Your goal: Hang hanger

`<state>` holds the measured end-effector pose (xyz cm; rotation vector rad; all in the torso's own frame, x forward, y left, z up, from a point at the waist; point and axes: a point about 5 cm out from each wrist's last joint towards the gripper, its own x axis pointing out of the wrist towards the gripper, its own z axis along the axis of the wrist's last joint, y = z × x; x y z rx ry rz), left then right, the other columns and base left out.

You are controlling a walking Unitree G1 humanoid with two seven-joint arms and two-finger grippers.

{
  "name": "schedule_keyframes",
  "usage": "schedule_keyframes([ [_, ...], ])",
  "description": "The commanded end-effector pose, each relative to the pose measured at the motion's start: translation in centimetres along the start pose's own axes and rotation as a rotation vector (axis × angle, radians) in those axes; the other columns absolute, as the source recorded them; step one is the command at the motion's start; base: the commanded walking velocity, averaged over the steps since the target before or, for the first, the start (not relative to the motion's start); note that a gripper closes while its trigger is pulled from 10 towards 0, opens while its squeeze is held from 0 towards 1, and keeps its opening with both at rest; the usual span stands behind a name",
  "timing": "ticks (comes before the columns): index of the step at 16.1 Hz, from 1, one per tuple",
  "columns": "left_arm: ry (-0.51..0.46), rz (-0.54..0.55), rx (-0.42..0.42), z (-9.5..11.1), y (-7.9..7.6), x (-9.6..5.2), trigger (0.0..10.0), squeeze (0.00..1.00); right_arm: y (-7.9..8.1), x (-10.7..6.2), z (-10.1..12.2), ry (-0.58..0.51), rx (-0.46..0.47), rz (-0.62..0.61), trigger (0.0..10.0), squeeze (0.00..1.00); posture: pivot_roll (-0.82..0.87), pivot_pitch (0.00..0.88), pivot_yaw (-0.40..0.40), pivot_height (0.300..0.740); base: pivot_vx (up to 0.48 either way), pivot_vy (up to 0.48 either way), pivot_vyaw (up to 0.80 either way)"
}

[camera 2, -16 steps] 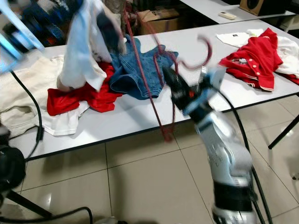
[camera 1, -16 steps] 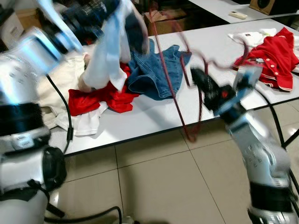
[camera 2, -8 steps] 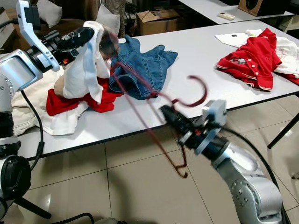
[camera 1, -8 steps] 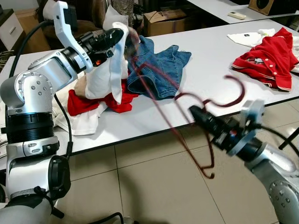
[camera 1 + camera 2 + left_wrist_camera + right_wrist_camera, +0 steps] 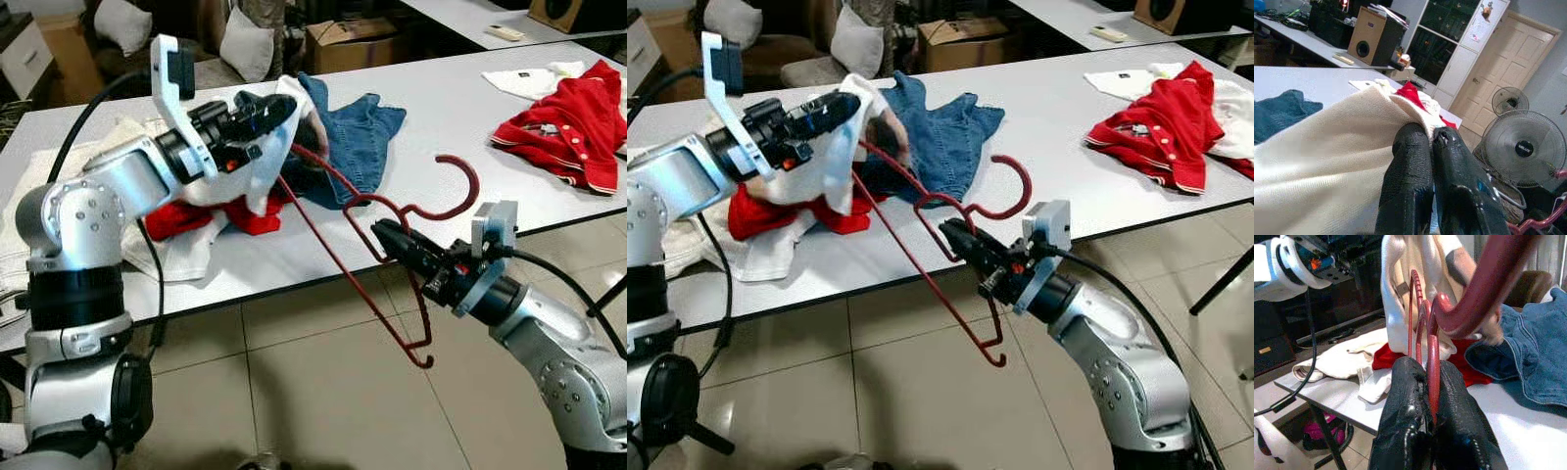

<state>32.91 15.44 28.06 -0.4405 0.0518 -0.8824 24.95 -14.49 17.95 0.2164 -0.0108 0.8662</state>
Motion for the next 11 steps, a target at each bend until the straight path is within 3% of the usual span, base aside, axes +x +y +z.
schedule_keyframes([
  [1,-0.013,-0.008,0.009,0.5,-0.3,-0.2,0.0,0.00,-0.2,0.1,0.2,-0.009,-0.007,-0.015,10.0,0.00,-0.04,0.000,0.055,0.740,0.000,0.000,0.00],
  [6,0.044,0.012,-0.033,-1.6,-0.3,1.0,0.0,0.00,0.6,1.6,0.6,-0.042,-0.002,0.068,10.0,0.00,-0.04,0.000,0.062,0.740,0.000,0.000,0.00],
  [11,0.143,0.043,-0.009,-3.7,-0.4,1.0,0.0,0.00,-1.5,3.4,-0.3,-0.090,0.069,-0.156,10.0,0.00,-0.05,0.000,0.059,0.740,0.000,0.000,0.00],
])
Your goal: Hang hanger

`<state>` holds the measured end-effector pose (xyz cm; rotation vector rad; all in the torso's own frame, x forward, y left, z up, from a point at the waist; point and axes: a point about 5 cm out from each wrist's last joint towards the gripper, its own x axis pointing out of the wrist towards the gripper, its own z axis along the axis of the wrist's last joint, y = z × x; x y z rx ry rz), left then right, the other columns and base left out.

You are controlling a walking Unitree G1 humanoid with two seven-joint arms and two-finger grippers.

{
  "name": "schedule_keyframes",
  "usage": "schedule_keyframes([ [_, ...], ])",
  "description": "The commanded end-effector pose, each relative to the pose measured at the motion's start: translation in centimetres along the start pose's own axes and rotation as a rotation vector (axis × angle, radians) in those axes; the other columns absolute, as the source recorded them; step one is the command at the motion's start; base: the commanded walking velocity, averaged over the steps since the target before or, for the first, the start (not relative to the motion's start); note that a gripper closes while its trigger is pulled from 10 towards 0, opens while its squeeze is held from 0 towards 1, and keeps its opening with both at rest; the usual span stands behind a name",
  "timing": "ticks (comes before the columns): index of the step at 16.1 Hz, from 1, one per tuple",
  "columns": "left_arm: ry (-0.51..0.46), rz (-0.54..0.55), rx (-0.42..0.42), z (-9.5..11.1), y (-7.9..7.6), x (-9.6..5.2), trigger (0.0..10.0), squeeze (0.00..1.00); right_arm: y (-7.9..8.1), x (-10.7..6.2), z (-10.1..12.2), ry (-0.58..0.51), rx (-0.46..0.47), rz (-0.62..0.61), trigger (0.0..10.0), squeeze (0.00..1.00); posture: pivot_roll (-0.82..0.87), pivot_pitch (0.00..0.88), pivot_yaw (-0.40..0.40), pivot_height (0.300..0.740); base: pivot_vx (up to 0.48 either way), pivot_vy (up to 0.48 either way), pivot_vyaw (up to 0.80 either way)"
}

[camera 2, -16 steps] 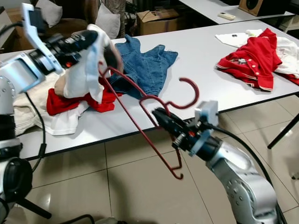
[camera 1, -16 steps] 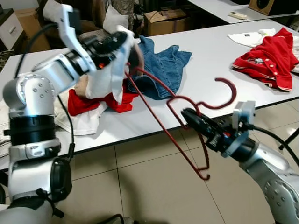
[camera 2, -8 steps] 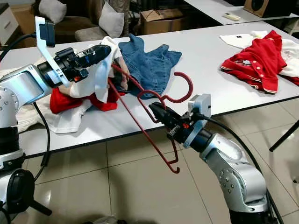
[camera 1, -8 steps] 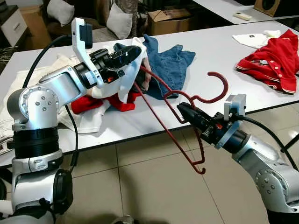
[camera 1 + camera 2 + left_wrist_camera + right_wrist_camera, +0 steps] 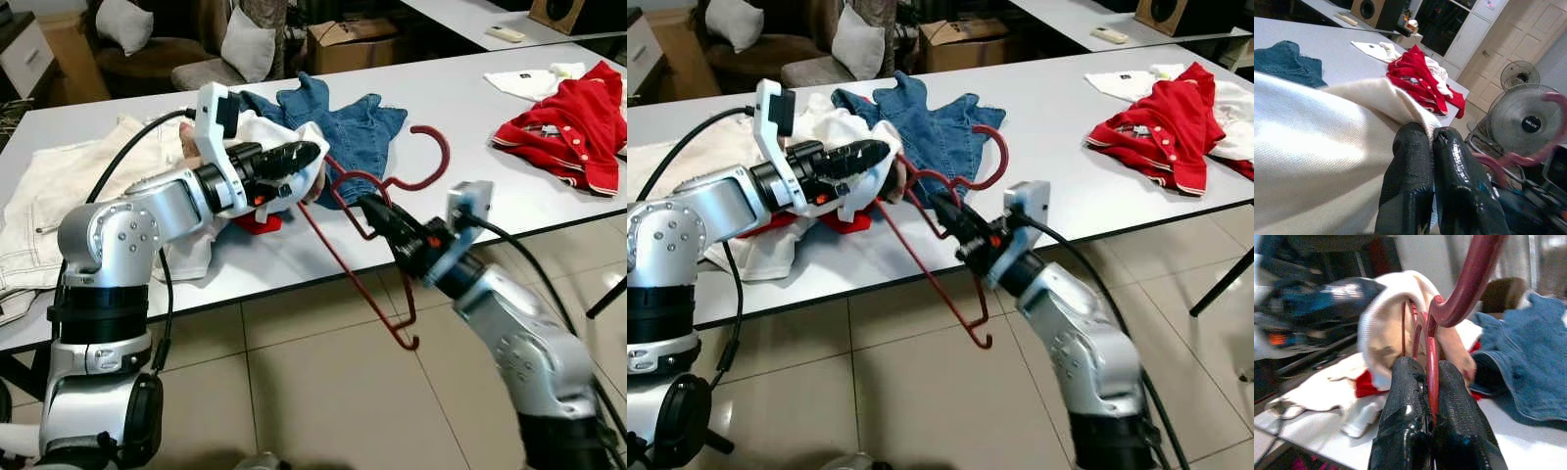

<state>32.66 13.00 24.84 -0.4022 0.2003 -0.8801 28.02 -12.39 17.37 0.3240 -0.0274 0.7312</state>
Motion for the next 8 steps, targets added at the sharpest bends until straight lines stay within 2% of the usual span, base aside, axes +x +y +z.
schedule_keyframes([
  [1,0.000,0.012,0.019,0.2,-0.1,-0.3,0.0,0.00,-0.5,0.1,0.3,-0.017,-0.012,-0.036,10.0,0.00,-0.05,0.000,0.059,0.740,0.000,0.000,0.00],
  [5,-0.129,-0.100,-0.008,2.6,-2.0,-0.3,0.0,0.00,-0.2,1.9,-1.2,0.049,0.011,-0.035,10.0,0.00,-0.03,0.000,0.048,0.740,0.000,0.000,0.00],
  [7,-0.102,-0.145,0.016,2.5,-3.0,-0.3,0.0,0.00,0.1,2.7,-0.9,0.010,0.025,-0.021,10.0,0.00,-0.02,0.000,0.047,0.740,0.000,0.000,0.00],
  [8,-0.069,-0.128,0.029,1.9,-2.8,-0.4,0.0,0.00,0.1,2.8,-0.5,-0.016,0.031,-0.007,10.0,0.00,-0.02,0.000,0.050,0.740,0.000,0.000,0.00],
])
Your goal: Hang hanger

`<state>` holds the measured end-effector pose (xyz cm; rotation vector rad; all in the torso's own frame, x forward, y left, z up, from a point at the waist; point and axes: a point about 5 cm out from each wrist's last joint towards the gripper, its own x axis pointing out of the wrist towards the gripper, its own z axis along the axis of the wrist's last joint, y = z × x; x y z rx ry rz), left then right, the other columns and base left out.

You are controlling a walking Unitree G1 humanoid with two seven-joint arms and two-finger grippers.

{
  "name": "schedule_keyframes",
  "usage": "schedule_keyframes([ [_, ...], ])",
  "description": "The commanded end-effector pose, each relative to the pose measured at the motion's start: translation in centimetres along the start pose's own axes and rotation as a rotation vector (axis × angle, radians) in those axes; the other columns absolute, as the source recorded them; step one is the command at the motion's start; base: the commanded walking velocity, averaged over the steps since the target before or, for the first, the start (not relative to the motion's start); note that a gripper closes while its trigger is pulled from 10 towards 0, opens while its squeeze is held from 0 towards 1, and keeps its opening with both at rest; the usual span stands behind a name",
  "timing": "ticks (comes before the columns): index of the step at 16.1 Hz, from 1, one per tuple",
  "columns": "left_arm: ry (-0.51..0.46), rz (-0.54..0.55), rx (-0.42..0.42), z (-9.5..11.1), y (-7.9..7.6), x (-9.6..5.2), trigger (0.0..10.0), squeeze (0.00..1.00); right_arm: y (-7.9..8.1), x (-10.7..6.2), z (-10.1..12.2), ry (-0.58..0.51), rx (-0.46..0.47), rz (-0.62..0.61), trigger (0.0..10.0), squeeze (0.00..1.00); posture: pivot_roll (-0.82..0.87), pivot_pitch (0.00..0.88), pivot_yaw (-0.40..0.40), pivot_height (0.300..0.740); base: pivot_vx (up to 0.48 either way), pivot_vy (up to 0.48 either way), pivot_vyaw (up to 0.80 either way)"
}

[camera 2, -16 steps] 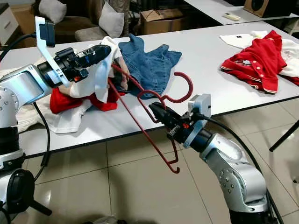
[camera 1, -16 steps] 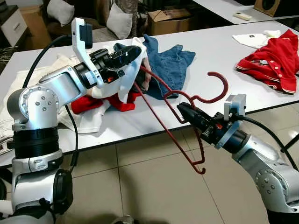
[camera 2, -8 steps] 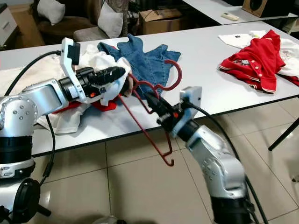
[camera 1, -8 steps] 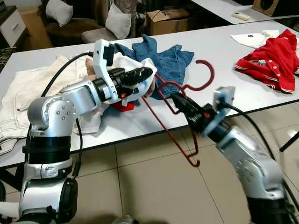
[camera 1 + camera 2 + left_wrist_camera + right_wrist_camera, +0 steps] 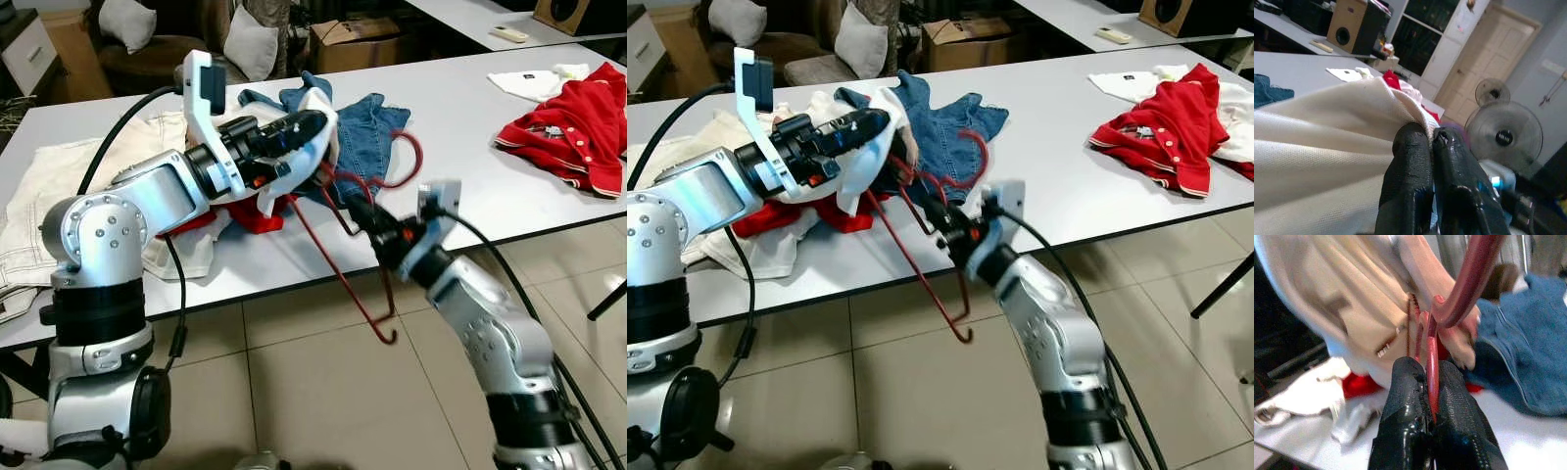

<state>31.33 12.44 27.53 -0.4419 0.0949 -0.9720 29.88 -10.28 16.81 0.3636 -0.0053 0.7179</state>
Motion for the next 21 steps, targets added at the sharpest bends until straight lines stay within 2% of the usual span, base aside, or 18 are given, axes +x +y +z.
schedule_keyframes([
  [1,0.036,0.023,0.015,-0.5,0.1,-0.1,0.0,0.00,0.3,0.2,0.8,-0.045,-0.001,0.033,10.0,0.00,-0.02,0.000,0.051,0.740,0.000,0.000,0.00],
  [4,0.093,0.281,0.158,-1.4,3.1,-0.6,0.0,0.00,1.0,0.0,1.3,-0.071,0.013,0.100,10.0,0.00,-0.02,0.000,0.052,0.740,0.000,0.000,0.00],
  [5,0.110,0.388,0.272,-1.4,4.3,-0.8,0.0,0.00,1.3,-0.2,1.0,-0.053,0.016,0.122,10.0,0.00,-0.03,0.000,0.051,0.740,0.000,0.000,0.00],
  [6,0.106,0.432,0.334,-1.2,4.8,-0.8,0.0,0.00,1.4,-0.4,0.6,-0.028,0.014,0.128,10.0,0.00,-0.03,0.000,0.051,0.740,0.000,0.000,0.00],
  [9,0.036,0.432,0.295,-0.7,4.7,-0.8,0.0,0.00,1.1,-0.8,-0.1,0.015,0.016,0.083,10.0,0.00,-0.04,0.000,0.053,0.740,0.000,0.000,0.00],
  [10,-0.039,0.444,0.246,0.0,4.9,-1.0,0.0,0.00,0.7,-1.2,-0.7,0.073,-0.007,0.049,10.0,0.00,-0.04,0.000,0.051,0.740,0.000,0.000,0.00],
  [11,-0.141,0.445,0.201,1.1,4.9,-1.1,0.0,0.00,0.1,-1.8,-1.8,0.187,-0.109,0.019,10.0,0.00,-0.04,0.000,0.050,0.740,0.000,0.000,0.00],
  [12,-0.233,0.404,0.147,2.3,4.8,-1.0,0.0,0.00,-0.4,-2.6,-2.7,0.244,-0.120,-0.006,10.0,0.00,-0.04,0.000,0.048,0.740,0.000,0.000,0.00],
  [14,-0.291,0.316,0.106,3.1,4.1,-0.8,0.0,0.00,-0.5,-3.3,-2.6,0.222,-0.076,-0.013,10.0,0.00,-0.04,0.000,0.049,0.740,0.000,0.000,0.00],
  [16,-0.276,0.255,0.083,2.5,3.4,-0.8,0.0,0.00,-0.1,-3.3,-1.8,0.149,-0.010,0.000,10.0,0.00,-0.03,0.000,0.051,0.740,0.000,0.000,0.00],
  [18,-0.242,0.265,0.074,1.4,3.4,-0.9,0.0,0.00,0.2,-3.1,-1.3,0.087,0.054,0.030,10.0,0.00,-0.02,0.000,0.043,0.740,0.000,0.000,0.00],
  [21,-0.279,0.344,0.088,0.9,4.0,-1.7,0.0,0.00,0.5,-3.3,-1.1,0.043,0.123,0.056,10.0,0.00,0.02,0.000,0.022,0.740,0.000,0.000,0.00],
])
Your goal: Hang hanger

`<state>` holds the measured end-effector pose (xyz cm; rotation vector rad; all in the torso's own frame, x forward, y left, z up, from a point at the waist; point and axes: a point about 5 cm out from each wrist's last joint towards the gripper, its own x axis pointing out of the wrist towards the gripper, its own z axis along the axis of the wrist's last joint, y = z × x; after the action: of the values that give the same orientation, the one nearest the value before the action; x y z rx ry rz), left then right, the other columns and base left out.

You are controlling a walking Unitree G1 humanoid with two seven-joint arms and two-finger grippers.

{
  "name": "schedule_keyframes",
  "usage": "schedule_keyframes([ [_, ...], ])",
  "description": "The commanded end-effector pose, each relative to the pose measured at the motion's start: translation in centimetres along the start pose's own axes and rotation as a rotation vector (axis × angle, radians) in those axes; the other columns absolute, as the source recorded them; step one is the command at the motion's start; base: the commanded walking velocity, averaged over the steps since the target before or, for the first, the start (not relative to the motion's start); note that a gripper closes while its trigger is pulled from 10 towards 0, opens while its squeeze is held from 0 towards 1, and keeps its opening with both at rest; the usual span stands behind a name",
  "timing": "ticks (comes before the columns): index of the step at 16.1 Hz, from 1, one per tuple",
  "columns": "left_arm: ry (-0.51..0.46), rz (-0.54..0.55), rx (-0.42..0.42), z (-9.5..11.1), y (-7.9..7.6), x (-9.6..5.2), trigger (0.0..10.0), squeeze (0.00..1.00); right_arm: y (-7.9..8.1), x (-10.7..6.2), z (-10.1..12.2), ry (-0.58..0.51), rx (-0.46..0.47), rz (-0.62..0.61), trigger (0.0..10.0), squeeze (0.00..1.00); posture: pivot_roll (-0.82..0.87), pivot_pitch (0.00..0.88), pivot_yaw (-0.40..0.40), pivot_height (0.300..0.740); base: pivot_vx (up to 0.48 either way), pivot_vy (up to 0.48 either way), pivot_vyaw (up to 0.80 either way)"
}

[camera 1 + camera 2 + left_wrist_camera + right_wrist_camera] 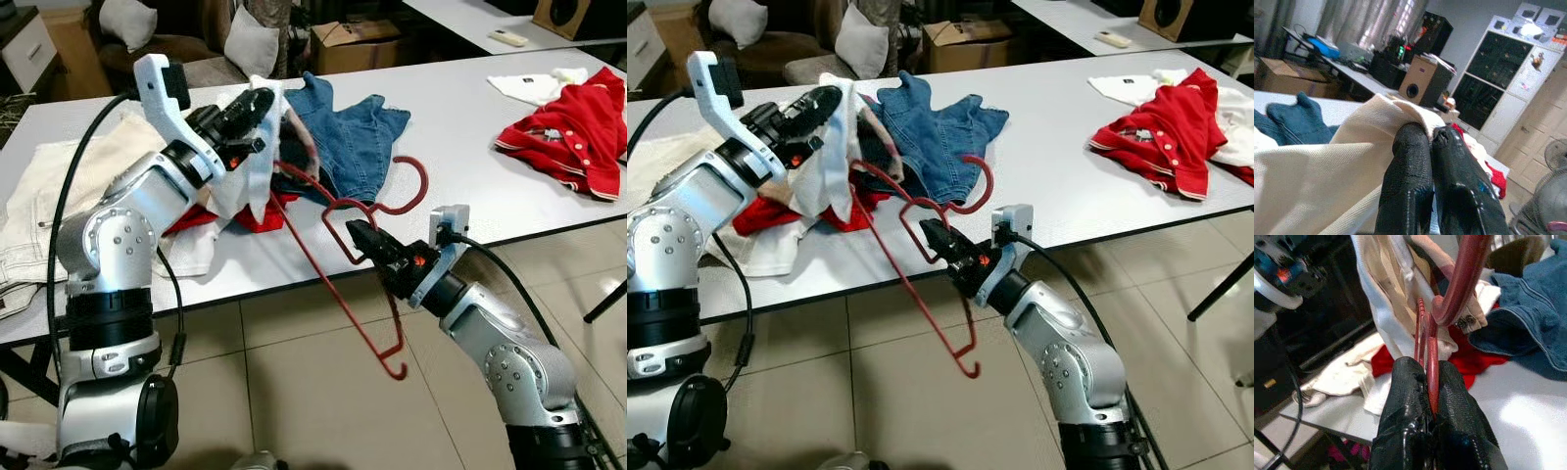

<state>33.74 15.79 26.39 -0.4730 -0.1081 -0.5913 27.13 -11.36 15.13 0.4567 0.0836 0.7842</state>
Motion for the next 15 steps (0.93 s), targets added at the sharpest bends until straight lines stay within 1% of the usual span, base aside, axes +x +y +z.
schedule_keyframes([
  [1,-0.002,0.120,0.077,-0.5,1.5,-0.9,0.0,0.00,0.0,-0.4,0.3,-0.009,0.008,-0.008,10.0,0.00,0.03,0.000,0.015,0.740,0.000,0.000,0.00],
  [2,0.006,0.171,0.105,-0.9,2.2,-1.4,0.0,0.00,0.0,-0.4,0.2,-0.005,0.008,-0.011,10.0,0.00,0.04,0.000,0.010,0.740,0.000,0.000,0.00],
  [3,0.091,0.322,0.254,-2.5,4.4,-3.2,0.0,0.00,0.0,-0.9,-0.2,0.033,-0.023,-0.032,10.0,0.00,0.04,0.000,0.004,0.740,0.000,0.000,0.00],
  [4,0.161,0.354,0.352,-3.8,5.0,-4.5,0.0,0.00,0.2,-1.5,-0.6,0.068,-0.054,-0.045,10.0,0.00,0.03,0.000,0.003,0.740,0.000,0.000,0.00],
  [5,0.184,0.344,0.341,-4.9,4.8,-5.0,0.0,0.00,0.5,-2.2,-0.6,0.087,-0.086,-0.066,10.0,0.00,0.02,0.000,0.005,0.740,0.000,0.000,0.00],
  [6,0.190,0.371,0.321,-5.9,5.0,-5.5,0.0,0.00,0.8,-2.8,-0.5,0.092,-0.113,-0.103,10.0,0.00,-0.02,0.000,0.013,0.740,0.000,0.000,0.00],
  [7,0.173,0.412,0.302,-6.4,5.2,-5.7,10.0,0.00,1.1,-3.3,-0.3,0.089,-0.142,-0.136,10.0,0.00,-0.03,0.000,0.018,0.740,0.000,0.000,0.00],
  [8,0.172,0.430,0.277,-6.8,5.3,-5.8,10.0,0.00,1.1,-3.6,-0.2,0.091,-0.164,-0.156,10.0,0.00,-0.04,0.000,0.021,0.740,0.000,0.000,0.00],
  [9,0.219,0.401,0.279,-7.6,4.8,-6.0,10.0,0.00,0.9,-4.2,-0.1,0.095,-0.214,-0.230,10.0,0.00,-0.05,0.000,0.022,0.740,0.000,0.000,0.00],
  [10,0.225,0.364,0.327,-8.2,4.1,-6.3,10.0,0.00,0.2,-4.8,0.0,0.077,-0.243,-0.329,10.0,0.00,-0.05,0.000,0.022,0.740,0.000,0.000,0.00],
  [11,0.218,0.368,0.363,-8.6,4.0,-6.9,10.0,0.00,-0.2,-5.2,0.0,0.046,-0.230,-0.407,10.0,0.00,-0.07,0.000,0.020,0.740,0.000,0.000,0.00],
  [12,0.223,0.369,0.373,-8.8,4.1,-7.3,10.0,0.00,-0.3,-5.2,0.1,0.034,-0.236,-0.426,10.0,0.00,-0.08,0.000,0.022,0.740,0.000,0.000,0.00],
  [13,0.212,0.385,0.384,-9.1,4.2,-8.3,10.0,0.00,-0.1,-4.8,0.2,0.013,-0.243,-0.442,10.0,0.00,-0.09,0.000,0.024,0.740,0.326,0.000,0.00],
  [14,0.198,0.415,0.383,-9.2,4.2,-9.0,10.0,0.00,0.0,-4.6,0.1,0.002,-0.236,-0.453,10.0,0.00,-0.09,0.000,0.020,0.740,0.345,0.000,0.52],
  [15,0.183,0.452,0.382,-9.1,4.3,-9.3,10.0,0.00,0.2,-4.6,-0.1,0.007,-0.230,-0.454,10.0,0.00,-0.09,0.000,0.013,0.740,0.394,0.000,0.80],
])
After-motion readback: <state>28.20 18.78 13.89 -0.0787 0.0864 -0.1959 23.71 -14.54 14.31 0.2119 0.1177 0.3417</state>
